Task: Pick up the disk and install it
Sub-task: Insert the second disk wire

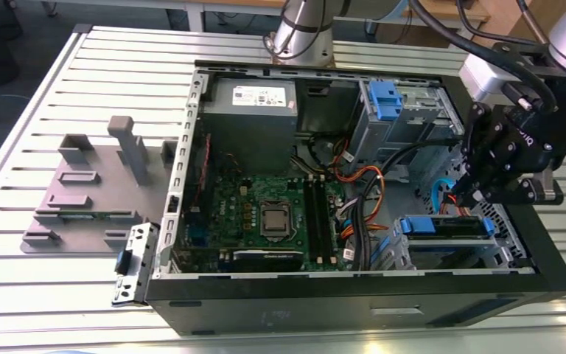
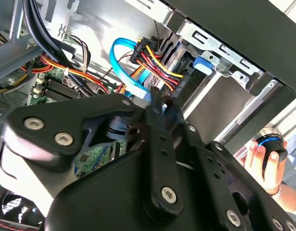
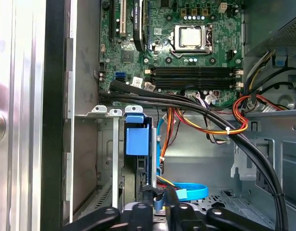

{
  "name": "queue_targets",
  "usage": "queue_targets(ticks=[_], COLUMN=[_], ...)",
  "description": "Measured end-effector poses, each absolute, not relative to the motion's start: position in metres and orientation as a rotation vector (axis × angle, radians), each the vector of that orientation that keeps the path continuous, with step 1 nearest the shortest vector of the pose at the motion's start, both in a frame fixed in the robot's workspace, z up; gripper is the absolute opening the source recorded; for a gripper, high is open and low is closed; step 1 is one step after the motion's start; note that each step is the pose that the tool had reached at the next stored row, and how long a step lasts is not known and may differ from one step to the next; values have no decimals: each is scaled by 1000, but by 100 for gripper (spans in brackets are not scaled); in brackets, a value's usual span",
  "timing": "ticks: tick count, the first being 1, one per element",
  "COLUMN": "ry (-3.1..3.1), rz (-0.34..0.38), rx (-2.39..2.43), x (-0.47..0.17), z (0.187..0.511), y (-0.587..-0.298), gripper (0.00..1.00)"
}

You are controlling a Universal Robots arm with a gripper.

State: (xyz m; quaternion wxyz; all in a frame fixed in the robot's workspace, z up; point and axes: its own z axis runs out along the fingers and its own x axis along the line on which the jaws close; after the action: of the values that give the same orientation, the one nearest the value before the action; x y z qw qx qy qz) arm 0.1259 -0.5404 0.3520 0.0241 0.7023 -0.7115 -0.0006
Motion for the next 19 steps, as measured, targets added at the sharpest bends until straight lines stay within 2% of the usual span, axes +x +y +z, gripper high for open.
queue_targets(ticks=[2, 13, 19], ry=[-2202, -2201, -2222], rz=[-2, -1, -51], rx=[2173, 2173, 2195], x=[126, 122, 120], z=[352, 350, 347], y=[-540, -550, -557], gripper=[16, 16, 16])
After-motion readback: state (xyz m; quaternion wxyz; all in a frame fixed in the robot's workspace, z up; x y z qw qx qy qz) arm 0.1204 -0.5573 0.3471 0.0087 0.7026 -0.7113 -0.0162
